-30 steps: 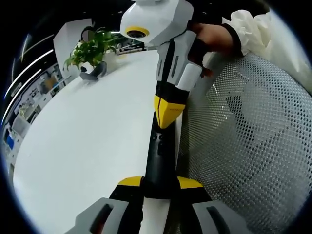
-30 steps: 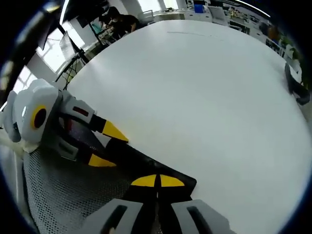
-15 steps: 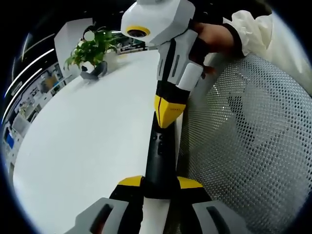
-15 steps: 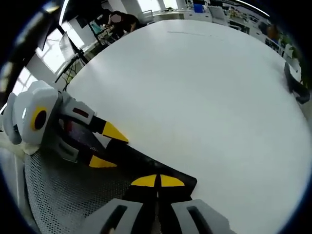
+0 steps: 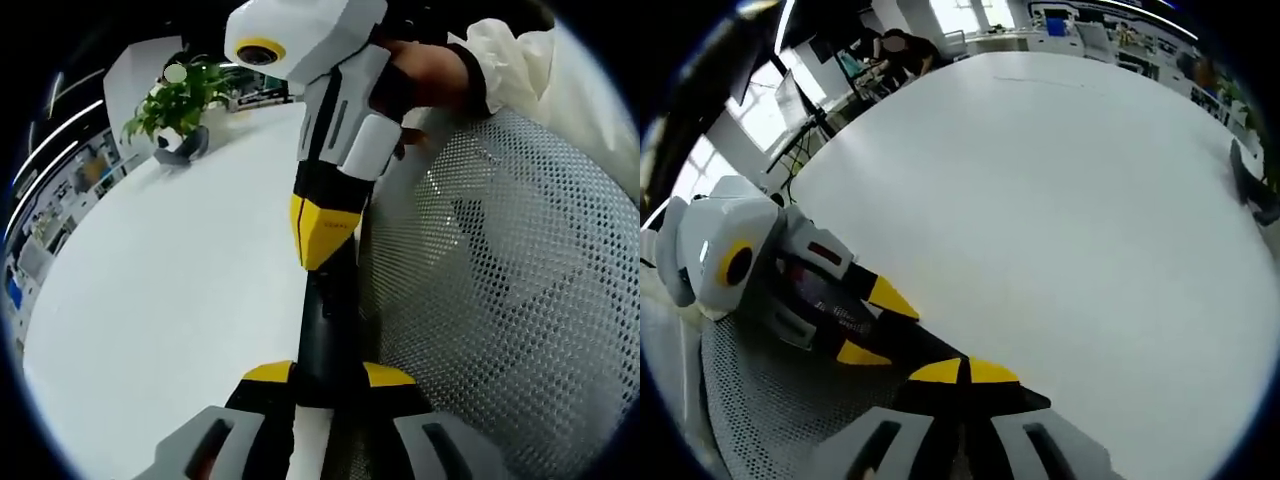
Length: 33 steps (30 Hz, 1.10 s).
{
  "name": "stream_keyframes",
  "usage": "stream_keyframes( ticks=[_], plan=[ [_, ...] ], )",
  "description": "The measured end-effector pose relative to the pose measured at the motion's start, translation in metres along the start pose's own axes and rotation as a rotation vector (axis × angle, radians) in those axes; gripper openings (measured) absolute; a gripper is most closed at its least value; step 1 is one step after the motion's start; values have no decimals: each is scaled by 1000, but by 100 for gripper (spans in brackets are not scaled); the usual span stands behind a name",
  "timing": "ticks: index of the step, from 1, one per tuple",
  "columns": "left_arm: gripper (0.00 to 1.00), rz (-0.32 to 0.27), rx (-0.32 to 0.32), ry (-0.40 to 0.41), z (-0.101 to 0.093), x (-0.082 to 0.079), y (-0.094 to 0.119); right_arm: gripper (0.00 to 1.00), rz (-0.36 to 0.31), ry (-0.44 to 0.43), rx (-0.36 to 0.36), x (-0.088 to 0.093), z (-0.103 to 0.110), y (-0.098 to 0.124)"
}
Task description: Press the specified remote control buttons in sequence, fully releasing each button before pressing the next.
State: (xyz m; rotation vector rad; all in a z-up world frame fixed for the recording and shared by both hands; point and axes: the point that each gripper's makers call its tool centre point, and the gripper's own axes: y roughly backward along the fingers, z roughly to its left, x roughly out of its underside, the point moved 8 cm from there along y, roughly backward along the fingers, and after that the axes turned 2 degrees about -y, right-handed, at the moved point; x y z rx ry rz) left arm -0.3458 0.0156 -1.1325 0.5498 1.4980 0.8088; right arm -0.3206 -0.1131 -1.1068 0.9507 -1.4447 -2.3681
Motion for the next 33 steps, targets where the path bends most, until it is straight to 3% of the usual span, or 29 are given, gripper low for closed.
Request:
stream_keyframes(
  ticks=[10,33],
  plan=[
    [24,-2,4,-24,-2,-1,-2,0,86,36,0,7,3,-8],
    [24,-3,5,-25,-2,-2,-2,0,71,78,28,6,4,-10]
  ],
)
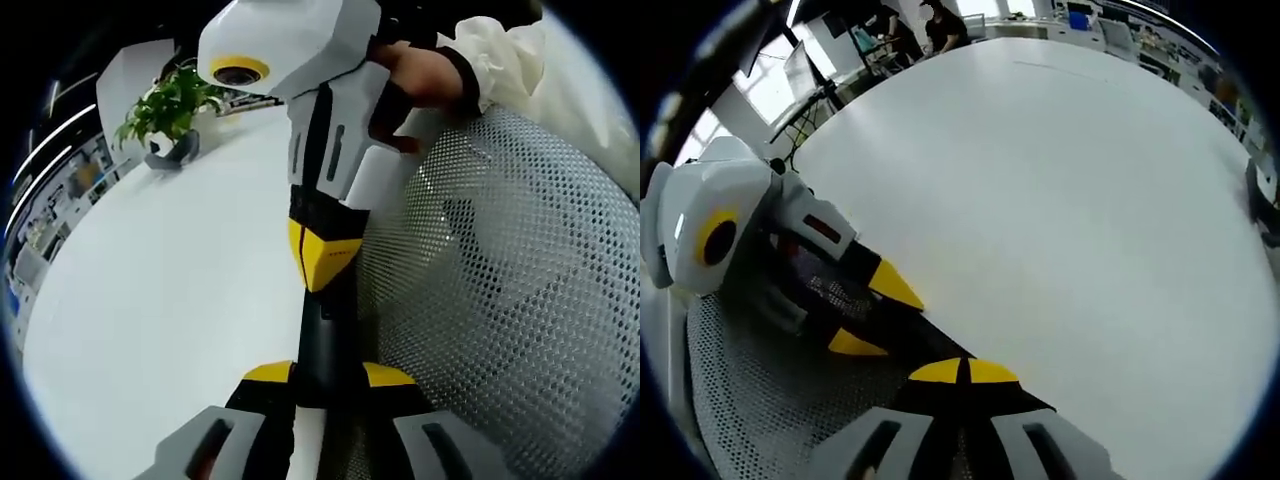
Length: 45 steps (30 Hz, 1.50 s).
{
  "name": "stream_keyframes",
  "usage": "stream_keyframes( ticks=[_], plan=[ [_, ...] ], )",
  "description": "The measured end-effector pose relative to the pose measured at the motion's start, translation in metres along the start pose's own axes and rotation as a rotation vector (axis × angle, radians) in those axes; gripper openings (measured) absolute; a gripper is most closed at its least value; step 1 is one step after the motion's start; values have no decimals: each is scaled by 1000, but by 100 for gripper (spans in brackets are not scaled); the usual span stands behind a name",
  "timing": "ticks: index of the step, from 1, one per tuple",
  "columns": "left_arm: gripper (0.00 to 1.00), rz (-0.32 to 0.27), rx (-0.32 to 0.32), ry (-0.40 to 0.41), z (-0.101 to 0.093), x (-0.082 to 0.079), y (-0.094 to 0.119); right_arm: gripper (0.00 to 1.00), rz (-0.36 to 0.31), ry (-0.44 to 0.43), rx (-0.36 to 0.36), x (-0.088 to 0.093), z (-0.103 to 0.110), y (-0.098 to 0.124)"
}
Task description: Press the specified remote control buttons in sequence, fully releasing each button before pressing the next.
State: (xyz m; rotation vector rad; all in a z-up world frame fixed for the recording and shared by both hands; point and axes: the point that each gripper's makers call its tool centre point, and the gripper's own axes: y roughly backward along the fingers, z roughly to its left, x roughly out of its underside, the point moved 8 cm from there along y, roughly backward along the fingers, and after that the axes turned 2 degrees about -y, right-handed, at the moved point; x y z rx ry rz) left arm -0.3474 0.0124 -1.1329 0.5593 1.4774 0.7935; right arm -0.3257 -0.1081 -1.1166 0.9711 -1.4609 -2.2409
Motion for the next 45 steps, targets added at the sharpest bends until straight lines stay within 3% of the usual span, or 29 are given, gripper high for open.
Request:
stream_keyframes(
  ticks=[9,13,16,22,24,35,45],
  plan=[
    [24,2,2,36,4,-1,2,0,-28,-84,-33,-2,-6,2],
    [24,-34,-41,55,11,-4,6,0,-68,-66,2,-6,-6,7],
    [24,-23,-90,41,15,-2,7,0,-91,-70,17,-8,-8,10],
    [24,3,-115,43,18,3,7,0,-87,-69,15,-8,-7,7],
    [24,24,-112,42,18,6,6,0,-84,-61,16,-8,-6,7],
    [24,-9,-89,153,20,8,5,0,-95,-40,28,-11,-6,4],
    [24,-21,-86,145,19,9,5,0,-120,-36,25,-18,-5,0]
  ],
)
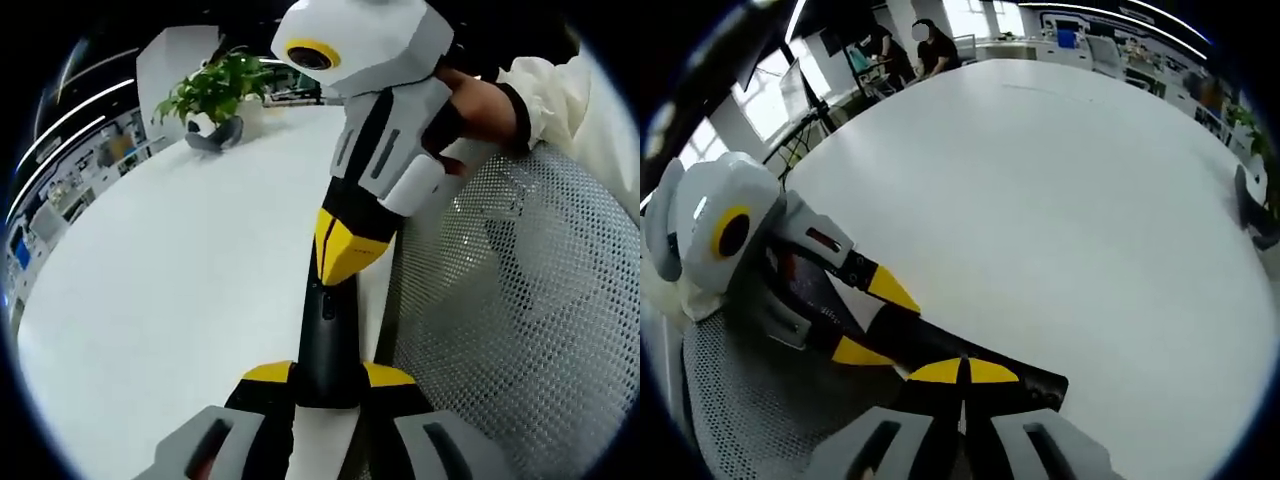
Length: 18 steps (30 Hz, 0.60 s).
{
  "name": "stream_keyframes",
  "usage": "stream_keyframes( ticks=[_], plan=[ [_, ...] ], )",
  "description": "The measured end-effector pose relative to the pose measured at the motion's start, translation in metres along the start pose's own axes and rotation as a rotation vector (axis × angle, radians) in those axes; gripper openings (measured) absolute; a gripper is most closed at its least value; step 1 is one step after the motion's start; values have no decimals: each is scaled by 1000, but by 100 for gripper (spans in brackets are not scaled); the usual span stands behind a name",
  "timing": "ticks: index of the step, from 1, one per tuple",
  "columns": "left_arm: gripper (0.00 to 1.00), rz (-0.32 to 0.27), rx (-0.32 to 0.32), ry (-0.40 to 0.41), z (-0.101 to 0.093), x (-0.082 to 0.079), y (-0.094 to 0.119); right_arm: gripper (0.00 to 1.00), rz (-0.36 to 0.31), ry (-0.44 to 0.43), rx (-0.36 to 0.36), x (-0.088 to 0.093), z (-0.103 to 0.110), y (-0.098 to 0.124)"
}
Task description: Press the specified remote control buttons in sequence, fully releasing each button before pressing the next.
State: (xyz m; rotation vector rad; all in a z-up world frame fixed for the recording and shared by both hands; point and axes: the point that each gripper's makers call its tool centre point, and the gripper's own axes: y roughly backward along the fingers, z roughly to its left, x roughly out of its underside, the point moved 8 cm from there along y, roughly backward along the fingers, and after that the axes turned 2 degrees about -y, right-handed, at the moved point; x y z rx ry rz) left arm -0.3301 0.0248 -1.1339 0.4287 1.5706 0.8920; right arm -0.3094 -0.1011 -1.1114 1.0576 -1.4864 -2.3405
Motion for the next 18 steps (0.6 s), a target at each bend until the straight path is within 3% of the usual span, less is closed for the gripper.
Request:
stream_keyframes(
  ticks=[18],
  plan=[
    [25,-12,-2,0,1,0,-1,0,4,11,-7,2,0,-3]
  ],
)
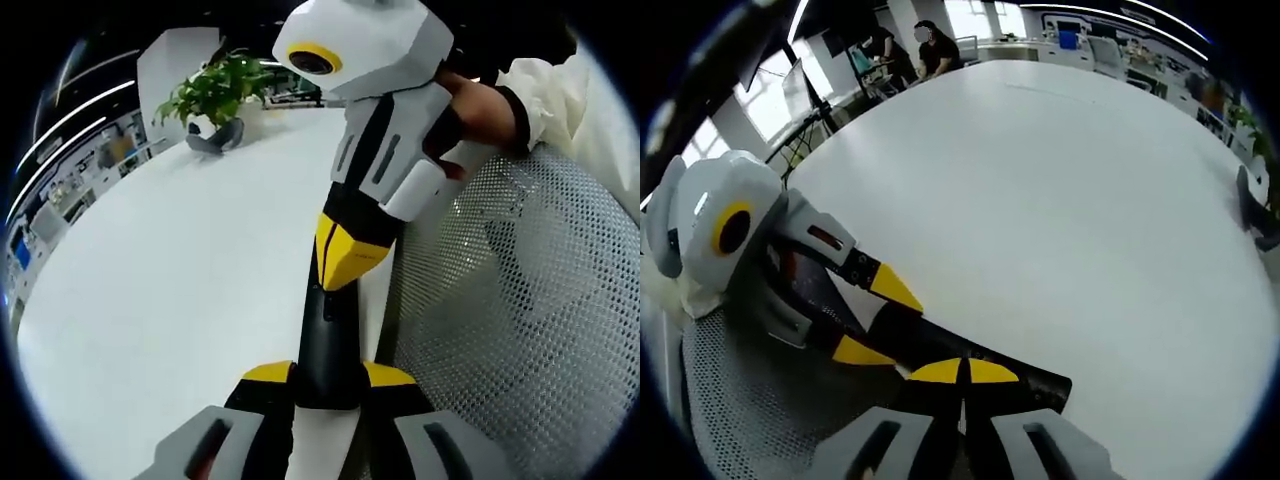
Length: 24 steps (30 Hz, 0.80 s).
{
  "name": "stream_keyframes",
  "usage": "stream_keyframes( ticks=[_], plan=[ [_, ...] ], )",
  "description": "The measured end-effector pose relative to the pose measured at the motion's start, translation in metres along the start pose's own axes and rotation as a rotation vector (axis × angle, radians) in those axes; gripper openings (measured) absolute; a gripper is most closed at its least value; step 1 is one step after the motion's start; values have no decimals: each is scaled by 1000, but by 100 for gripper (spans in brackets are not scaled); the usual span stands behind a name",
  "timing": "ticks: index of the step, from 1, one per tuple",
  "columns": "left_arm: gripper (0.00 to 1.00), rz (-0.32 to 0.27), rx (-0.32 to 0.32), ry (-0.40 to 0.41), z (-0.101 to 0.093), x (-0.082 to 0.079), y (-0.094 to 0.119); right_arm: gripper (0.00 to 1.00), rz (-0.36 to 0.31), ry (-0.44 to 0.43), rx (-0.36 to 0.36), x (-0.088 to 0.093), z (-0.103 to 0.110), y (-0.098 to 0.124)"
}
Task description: Press the specified remote control buttons in sequence, fully releasing each button before pressing the next.
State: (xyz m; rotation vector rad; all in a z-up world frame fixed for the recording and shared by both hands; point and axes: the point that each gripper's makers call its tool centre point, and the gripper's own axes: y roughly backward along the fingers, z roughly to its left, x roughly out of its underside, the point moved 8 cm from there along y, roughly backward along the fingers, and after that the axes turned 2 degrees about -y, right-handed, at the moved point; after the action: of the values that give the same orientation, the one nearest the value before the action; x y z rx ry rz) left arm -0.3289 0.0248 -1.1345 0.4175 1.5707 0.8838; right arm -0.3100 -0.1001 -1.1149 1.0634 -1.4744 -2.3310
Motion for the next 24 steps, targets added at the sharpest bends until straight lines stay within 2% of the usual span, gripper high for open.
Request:
stream_keyframes(
  ticks=[12,18,22,24],
  plan=[
    [25,-1,1,-2,0,0,0,0,-9,31,10,1,1,-1],
    [25,-1,1,-2,-1,0,0,0,-13,10,2,2,1,0],
    [25,-1,0,0,-1,0,1,0,20,41,10,0,5,3],
    [25,-3,0,-2,-1,0,0,0,-20,48,15,-3,7,7]
  ],
)
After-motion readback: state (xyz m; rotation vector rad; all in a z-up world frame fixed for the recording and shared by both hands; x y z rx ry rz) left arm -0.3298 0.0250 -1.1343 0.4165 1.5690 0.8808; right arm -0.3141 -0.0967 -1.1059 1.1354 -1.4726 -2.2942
